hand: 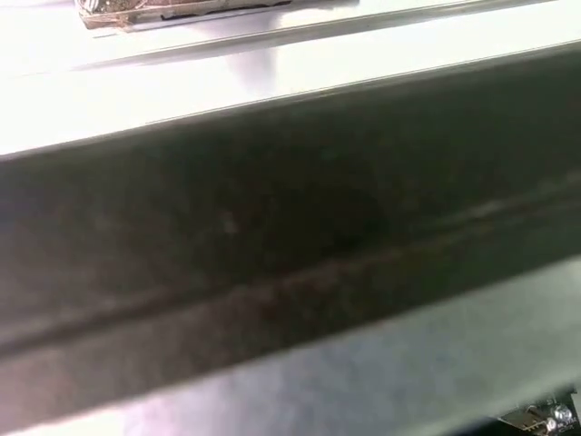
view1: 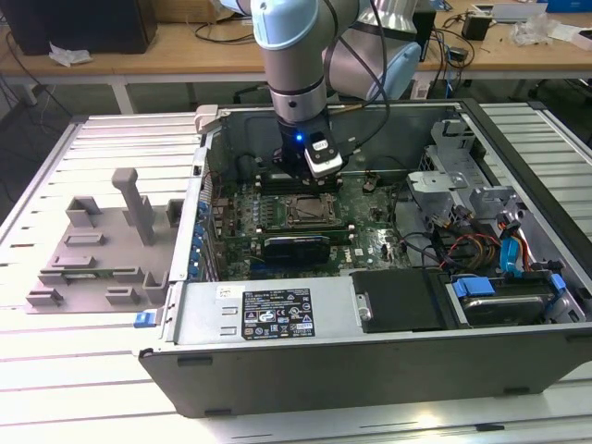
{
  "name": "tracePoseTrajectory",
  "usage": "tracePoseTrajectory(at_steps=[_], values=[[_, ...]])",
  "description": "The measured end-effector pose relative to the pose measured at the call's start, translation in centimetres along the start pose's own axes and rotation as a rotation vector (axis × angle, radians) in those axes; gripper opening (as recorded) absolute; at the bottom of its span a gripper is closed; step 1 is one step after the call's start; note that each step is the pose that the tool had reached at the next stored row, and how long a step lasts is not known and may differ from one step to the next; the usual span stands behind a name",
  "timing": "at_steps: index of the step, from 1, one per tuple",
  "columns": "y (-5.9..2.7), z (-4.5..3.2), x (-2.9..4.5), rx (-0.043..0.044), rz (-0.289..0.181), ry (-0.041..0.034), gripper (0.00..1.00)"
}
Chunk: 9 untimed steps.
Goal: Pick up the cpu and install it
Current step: 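Install the first cpu locking lever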
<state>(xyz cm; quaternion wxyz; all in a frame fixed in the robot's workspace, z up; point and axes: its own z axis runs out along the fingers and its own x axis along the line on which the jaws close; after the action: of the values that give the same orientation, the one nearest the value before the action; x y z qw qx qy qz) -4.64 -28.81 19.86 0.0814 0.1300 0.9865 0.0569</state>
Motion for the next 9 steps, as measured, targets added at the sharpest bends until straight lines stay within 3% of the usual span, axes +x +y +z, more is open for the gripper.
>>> tracePoseTrajectory(at_steps=[2, 7, 8, 9], values=[[0.01, 0.01, 0.00, -0.0133, 0.002, 0.0034, 0.11], [0.03, -0.07, -0.02, -0.0129, 0.002, 0.0032, 0.11], [0.09, -0.57, -0.08, -0.0016, 0.000, 0.0003, 0.11], [0.21, -1.42, -0.21, 0.0270, -0.005, -0.0071, 0.11]])
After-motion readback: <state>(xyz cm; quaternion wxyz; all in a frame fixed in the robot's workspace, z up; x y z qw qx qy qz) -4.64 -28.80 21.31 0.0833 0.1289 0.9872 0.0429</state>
